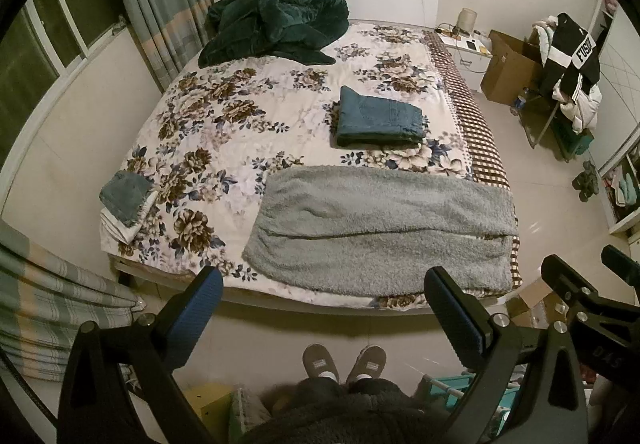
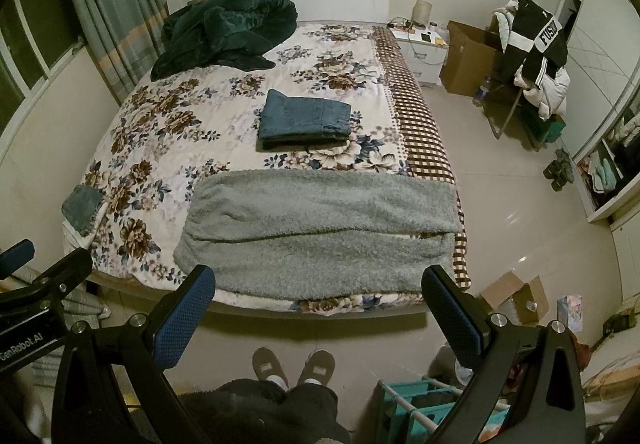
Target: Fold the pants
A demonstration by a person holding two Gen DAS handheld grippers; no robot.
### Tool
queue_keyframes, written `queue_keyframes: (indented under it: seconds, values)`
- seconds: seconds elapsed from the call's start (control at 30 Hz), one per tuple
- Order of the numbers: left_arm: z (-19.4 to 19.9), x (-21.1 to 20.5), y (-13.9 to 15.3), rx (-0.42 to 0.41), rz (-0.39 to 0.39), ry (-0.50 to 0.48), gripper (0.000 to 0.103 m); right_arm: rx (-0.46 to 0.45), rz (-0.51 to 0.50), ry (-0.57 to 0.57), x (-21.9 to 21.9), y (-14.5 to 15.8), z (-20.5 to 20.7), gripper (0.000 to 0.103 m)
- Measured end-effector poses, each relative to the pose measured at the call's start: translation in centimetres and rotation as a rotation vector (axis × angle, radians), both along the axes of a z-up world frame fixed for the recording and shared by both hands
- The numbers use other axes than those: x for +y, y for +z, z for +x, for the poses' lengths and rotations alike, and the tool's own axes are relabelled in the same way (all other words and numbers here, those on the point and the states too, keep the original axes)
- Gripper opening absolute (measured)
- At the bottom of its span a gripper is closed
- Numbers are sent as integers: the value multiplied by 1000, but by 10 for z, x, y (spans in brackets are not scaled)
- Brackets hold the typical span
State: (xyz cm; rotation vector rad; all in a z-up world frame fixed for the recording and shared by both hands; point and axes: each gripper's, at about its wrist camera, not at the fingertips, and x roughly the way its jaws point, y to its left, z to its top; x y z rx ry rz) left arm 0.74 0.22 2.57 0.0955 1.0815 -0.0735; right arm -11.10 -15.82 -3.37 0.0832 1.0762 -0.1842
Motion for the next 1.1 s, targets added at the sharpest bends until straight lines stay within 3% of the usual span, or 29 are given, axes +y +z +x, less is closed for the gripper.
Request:
queue_keyframes:
  seconds: [0.2,0.43,0.63,0.8,0.97,1.1]
  values:
    - [3,12,0,9,-5,-1,103,17,1,-3,21,-8,-8,103]
    - [13,19,-9,2,2,2,103,41,2,-31,10,-37,7,103]
    - [54,23,-51,-2,26,16,103,53,-25,-81,1,-60,27,103]
    - [102,23,-92,13,101,57,103,91,-31,-127,-15,-97,65,103]
    - [161,15,-145,94,169,117,103,144,-7,-158,-48,-149,124,103]
    - [216,4,-199,208,205,173,103,191,14,-165,-86,-205,186,103]
